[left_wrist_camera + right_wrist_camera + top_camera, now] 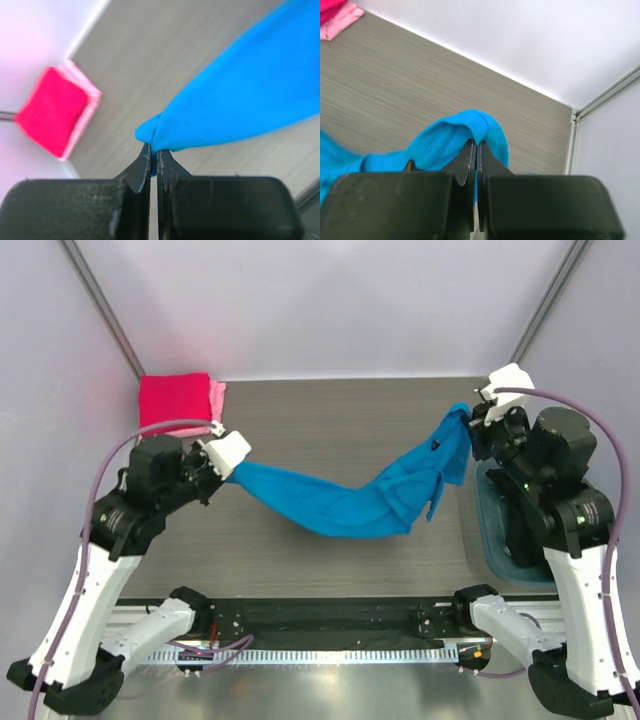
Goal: Fold and stack the t-shirts
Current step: Flatten the tshirt out
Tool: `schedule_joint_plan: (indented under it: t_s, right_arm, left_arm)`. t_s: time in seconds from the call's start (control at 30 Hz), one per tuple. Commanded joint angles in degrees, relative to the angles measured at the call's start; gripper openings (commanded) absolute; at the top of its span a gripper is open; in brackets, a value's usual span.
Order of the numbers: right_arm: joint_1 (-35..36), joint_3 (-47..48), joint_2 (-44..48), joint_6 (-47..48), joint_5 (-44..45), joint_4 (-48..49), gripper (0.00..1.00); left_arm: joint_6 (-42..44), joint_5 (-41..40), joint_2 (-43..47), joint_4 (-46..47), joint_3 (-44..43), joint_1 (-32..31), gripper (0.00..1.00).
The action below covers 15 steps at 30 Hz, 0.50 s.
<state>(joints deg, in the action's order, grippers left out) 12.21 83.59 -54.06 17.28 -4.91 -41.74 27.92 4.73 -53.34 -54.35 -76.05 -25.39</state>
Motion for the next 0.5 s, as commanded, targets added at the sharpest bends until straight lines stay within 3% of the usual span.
schedule_joint_plan:
  t_s: [0.0, 0.2, 0.27, 0.33, 0.37, 0.47]
  right_arm:
    - [-0.34, -0.81, -9.18, -4.78, 3.14, 0.16, 0.01]
    - [-1.48, -1.66, -23.88, -3.92, 1.91, 3.15, 0.01]
    - [-2.10, -3.78, -29.50, -3.74, 4.27, 4.82, 0.01]
    - [-2.71, -5.19, -33.98, -2.43, 6.56, 5.26, 0.21]
    - [-3.06, -4.85, -35.05, -1.29, 6.84, 5.09, 0.38]
    - [-5.60, -1.16, -38.04, 0.56, 8.86, 3.77, 0.48]
  left_arm:
    - [4.94, -8.82, -1.92, 8.80, 5.29, 0.07, 0.00]
    - [2.94, -9.13, -19.66, 12.24, 1.43, 4.02, 0.01]
    - [1.44, -9.21, -29.41, 10.59, -2.23, 4.12, 0.00]
    - [-1.37, -10.09, -39.05, 10.14, -5.32, 4.64, 0.00]
    - [-2.25, -10.01, -41.55, 9.27, -7.08, 4.99, 0.00]
    - [-5.24, -10.79, -49.11, 9.17, -12.97, 6.22, 0.01]
